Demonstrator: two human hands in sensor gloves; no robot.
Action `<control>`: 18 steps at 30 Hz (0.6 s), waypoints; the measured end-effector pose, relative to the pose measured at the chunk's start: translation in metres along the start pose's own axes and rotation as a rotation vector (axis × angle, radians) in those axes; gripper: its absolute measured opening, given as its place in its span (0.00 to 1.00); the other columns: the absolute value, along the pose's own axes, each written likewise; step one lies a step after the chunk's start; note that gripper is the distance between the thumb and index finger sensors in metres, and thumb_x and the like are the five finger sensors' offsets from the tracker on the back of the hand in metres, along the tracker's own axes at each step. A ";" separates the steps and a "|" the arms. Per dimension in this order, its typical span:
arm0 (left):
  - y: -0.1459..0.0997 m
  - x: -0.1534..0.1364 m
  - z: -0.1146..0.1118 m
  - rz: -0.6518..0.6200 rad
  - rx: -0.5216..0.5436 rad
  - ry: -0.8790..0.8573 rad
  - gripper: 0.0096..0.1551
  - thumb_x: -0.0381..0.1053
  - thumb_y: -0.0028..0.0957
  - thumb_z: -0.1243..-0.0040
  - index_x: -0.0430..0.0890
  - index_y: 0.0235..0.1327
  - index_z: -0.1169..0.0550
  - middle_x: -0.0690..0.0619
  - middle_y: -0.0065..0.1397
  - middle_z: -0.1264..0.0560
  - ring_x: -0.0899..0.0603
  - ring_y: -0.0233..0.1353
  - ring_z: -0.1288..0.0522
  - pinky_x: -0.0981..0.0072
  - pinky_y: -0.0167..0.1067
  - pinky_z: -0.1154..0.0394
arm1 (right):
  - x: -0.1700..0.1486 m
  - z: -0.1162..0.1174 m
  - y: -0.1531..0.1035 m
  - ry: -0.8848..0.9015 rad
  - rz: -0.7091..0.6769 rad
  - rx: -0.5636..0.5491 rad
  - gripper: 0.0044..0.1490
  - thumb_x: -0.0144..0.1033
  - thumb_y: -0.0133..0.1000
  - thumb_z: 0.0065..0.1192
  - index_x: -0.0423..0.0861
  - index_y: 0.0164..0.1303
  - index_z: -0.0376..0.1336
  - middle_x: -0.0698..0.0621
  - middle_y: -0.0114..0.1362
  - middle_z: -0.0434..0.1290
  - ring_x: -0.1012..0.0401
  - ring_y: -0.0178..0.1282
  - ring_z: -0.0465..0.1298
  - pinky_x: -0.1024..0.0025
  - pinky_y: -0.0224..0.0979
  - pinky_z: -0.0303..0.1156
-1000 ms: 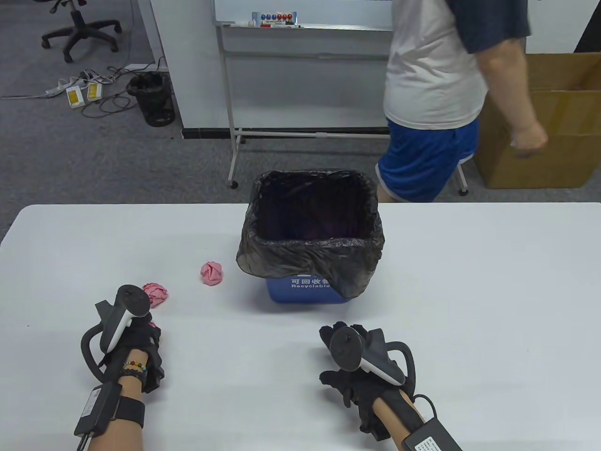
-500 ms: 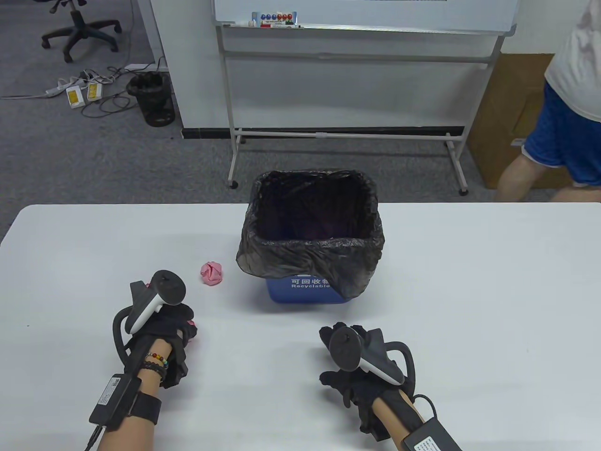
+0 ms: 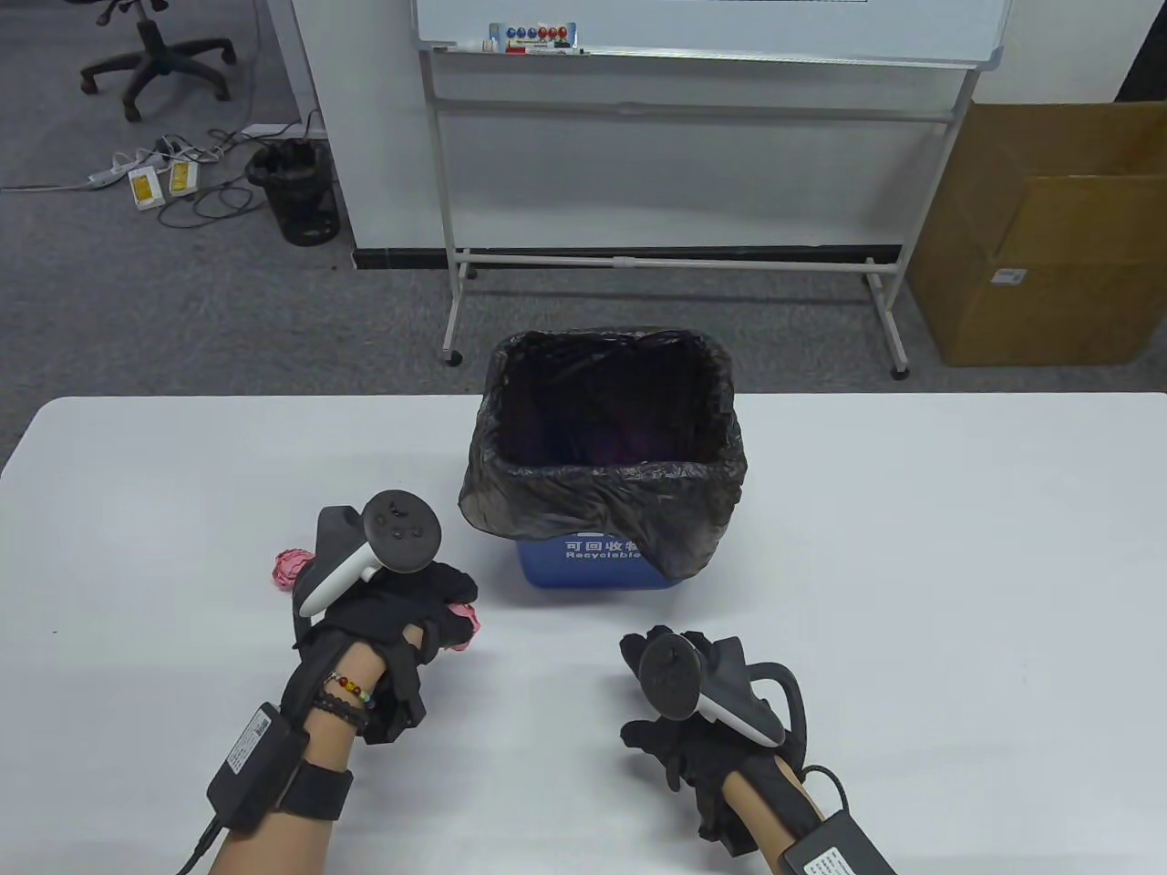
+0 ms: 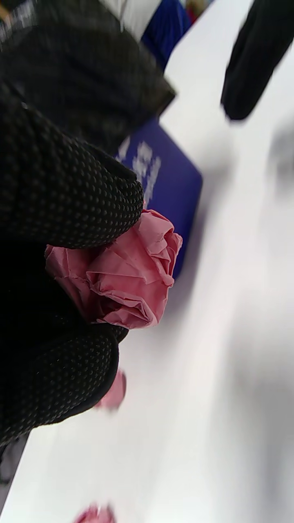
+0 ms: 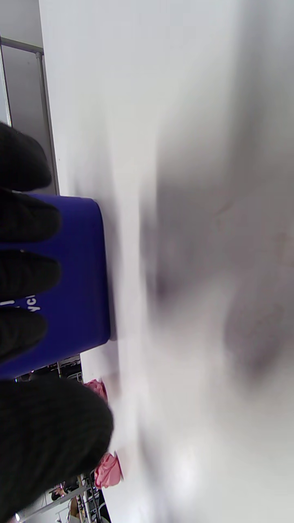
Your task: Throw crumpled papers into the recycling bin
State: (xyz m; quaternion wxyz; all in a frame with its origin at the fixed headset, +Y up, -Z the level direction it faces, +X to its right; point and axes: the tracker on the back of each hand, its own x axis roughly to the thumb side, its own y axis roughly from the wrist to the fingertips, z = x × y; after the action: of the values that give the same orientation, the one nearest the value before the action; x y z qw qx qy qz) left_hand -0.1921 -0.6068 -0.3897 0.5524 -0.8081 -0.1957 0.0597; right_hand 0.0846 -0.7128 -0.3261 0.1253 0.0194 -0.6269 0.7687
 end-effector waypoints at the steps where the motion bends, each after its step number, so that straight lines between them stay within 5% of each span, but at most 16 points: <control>1: 0.000 0.007 0.002 -0.028 -0.014 -0.011 0.32 0.50 0.45 0.22 0.47 0.64 0.20 0.44 0.73 0.22 0.37 0.68 0.17 0.52 0.60 0.15 | 0.000 0.000 0.000 0.000 0.000 -0.001 0.58 0.60 0.41 0.71 0.61 0.80 0.47 0.52 0.88 0.54 0.46 0.88 0.56 0.46 0.82 0.57; 13: 0.015 0.074 0.030 -0.316 -0.116 -0.203 0.32 0.50 0.46 0.22 0.48 0.65 0.20 0.44 0.73 0.23 0.37 0.69 0.17 0.52 0.61 0.15 | -0.001 0.000 0.000 0.007 0.001 0.002 0.58 0.60 0.41 0.71 0.61 0.80 0.47 0.52 0.88 0.54 0.47 0.88 0.57 0.46 0.82 0.57; 18: 0.026 0.088 0.049 -0.417 -0.038 -0.326 0.32 0.50 0.45 0.22 0.49 0.65 0.20 0.45 0.74 0.23 0.38 0.69 0.18 0.52 0.62 0.16 | -0.001 0.000 0.001 0.011 0.001 0.002 0.58 0.60 0.41 0.71 0.61 0.80 0.47 0.52 0.87 0.54 0.46 0.88 0.57 0.46 0.82 0.58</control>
State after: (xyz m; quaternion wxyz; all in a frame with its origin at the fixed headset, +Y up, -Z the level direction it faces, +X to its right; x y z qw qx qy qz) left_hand -0.1201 -0.5386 -0.4217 0.4987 -0.7402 -0.4455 0.0703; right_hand 0.0854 -0.7130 -0.3268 0.1281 0.0149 -0.6255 0.7695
